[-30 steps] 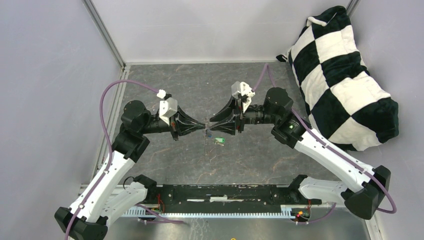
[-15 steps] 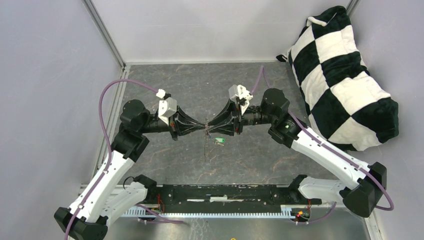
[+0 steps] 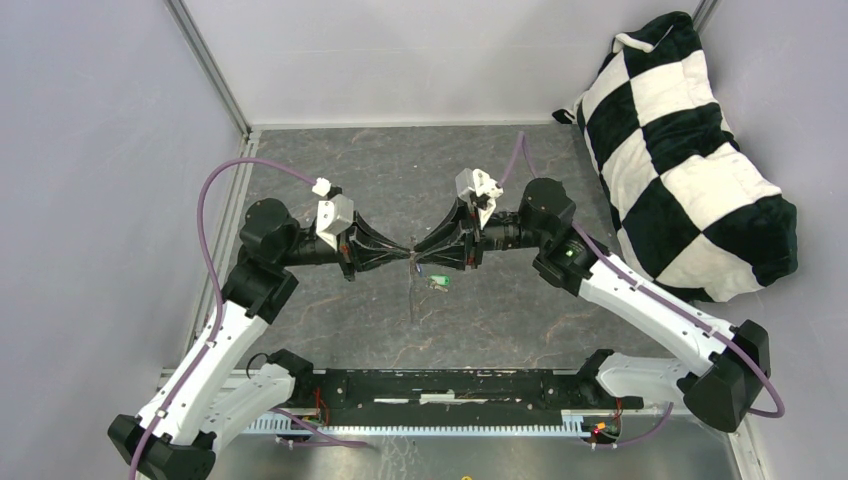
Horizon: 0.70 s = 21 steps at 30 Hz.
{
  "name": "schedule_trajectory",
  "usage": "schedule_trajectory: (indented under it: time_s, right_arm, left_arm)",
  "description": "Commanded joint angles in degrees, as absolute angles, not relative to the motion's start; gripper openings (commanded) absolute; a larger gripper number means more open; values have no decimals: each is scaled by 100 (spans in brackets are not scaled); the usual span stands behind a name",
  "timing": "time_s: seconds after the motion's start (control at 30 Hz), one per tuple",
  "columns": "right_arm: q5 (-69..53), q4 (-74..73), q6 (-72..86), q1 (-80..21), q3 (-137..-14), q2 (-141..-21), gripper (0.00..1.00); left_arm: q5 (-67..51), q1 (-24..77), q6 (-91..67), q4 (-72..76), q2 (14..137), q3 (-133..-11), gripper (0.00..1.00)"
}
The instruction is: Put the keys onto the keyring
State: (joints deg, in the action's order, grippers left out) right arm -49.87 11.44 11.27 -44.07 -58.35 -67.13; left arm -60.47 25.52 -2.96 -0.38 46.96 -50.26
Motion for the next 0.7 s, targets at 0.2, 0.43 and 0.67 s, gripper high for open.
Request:
schedule_trajectory:
  time_s: [0.2, 0.43, 0.67]
  right_arm:
    - [-4890, 1440, 1268, -4380, -5807, -6773, 10]
    - [-4828, 1124, 1232, -4385, -5866, -6593, 0]
    - [-4413, -1192, 383, -4387, -6772, -6828, 0]
  left_arm:
    - [-6199, 2544, -218, 74, 4668, -5335, 2]
    - [-6132, 2540, 603, -711, 4759, -5396, 2]
    - [-6106, 2540, 2031, -2101, 5049, -5750, 25]
